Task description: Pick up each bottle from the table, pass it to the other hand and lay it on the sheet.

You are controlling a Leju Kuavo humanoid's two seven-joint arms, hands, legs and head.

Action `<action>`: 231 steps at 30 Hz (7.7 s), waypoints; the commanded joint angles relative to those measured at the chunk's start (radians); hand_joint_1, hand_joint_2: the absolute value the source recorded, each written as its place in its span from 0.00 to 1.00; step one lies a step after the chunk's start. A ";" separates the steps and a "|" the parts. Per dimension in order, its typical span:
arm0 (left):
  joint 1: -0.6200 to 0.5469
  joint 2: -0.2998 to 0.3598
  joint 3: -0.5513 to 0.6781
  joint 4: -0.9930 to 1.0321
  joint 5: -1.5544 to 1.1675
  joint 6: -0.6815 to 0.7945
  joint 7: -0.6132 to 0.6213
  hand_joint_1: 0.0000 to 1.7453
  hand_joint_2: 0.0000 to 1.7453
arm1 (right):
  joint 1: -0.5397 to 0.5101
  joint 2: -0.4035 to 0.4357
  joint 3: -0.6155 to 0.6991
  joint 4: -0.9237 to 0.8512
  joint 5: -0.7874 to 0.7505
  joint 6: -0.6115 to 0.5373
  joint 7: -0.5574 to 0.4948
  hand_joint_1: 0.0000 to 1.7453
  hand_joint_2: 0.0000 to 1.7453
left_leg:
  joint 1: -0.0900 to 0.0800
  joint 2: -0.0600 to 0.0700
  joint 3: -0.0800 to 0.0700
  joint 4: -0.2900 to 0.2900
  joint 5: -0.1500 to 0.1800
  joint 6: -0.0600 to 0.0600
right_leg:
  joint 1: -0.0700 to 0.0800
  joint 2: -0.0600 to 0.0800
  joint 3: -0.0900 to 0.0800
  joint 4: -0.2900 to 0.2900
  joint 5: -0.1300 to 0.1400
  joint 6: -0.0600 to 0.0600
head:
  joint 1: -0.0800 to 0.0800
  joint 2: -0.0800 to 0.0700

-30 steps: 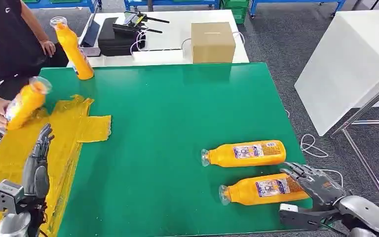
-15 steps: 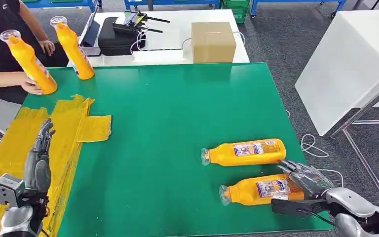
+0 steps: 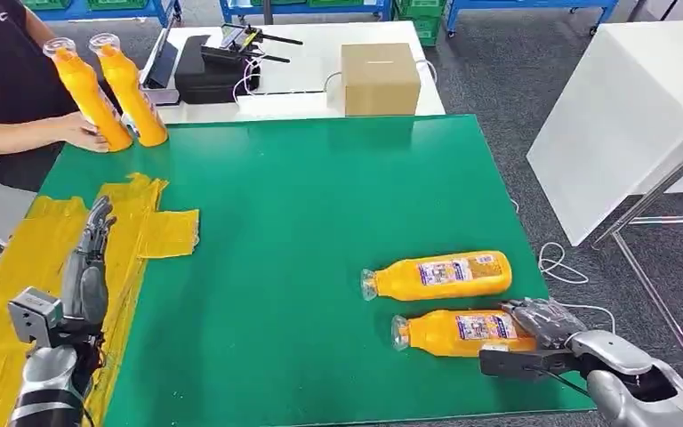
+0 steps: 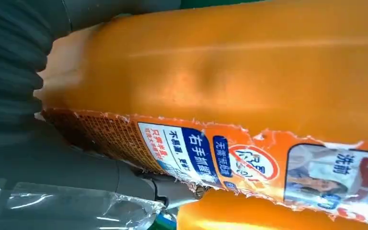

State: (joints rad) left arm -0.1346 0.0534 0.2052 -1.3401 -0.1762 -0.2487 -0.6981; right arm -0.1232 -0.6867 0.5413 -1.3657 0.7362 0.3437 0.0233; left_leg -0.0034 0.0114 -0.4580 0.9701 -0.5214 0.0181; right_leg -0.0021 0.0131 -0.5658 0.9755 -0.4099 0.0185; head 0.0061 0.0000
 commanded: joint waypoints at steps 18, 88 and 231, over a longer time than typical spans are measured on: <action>0.030 -0.070 0.064 0.081 0.296 -0.270 0.128 0.00 1.00 | 0.136 0.288 -0.122 -0.128 -0.174 -0.300 -0.181 1.00 1.00 | 0.003 -0.002 0.002 -0.003 0.000 -0.001 | 0.003 0.000 0.004 -0.003 0.001 0.000 | 0.000 0.000; -0.067 -0.218 -0.106 0.209 0.584 -0.346 0.171 1.00 1.00 | -0.455 0.903 0.500 0.500 -0.273 -0.310 -0.112 1.00 1.00 | 0.006 -0.005 -0.009 -0.001 0.002 -0.003 | 0.002 -0.004 -0.007 0.001 0.001 0.000 | 0.000 0.000; 0.112 -0.073 0.018 0.113 0.347 -0.327 0.165 0.00 1.00 | -0.012 0.642 -0.208 0.053 -0.104 -0.477 -0.204 1.00 1.00 | 0.007 0.007 0.004 -0.003 0.000 -0.004 | 0.004 0.008 0.004 -0.004 0.002 -0.001 | 0.000 0.000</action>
State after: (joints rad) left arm -0.1274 0.0629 0.1000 -1.1929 -0.0359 -0.3738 -0.6343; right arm -0.1881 -0.3165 0.3723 -1.1270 0.6282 -0.0044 -0.1455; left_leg 0.0028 0.0123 -0.4555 0.9696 -0.5210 0.0158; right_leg 0.0011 0.0151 -0.5602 0.9739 -0.4091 0.0180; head 0.0065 0.0000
